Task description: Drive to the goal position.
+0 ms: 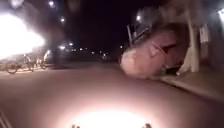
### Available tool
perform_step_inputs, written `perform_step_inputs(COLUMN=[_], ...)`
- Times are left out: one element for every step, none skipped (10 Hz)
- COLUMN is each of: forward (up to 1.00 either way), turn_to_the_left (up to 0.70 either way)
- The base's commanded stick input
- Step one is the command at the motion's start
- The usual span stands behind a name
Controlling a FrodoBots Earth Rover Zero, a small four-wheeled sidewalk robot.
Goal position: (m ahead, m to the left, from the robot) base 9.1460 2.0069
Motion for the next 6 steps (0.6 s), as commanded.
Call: perform_step_inputs(forward=[0.85, 0.85, 0.85, 0.85, 0.85, 0.85], turn_to_the_left=[0.00, 0.00, 0.00, 0.00, 0.00, 0.00])
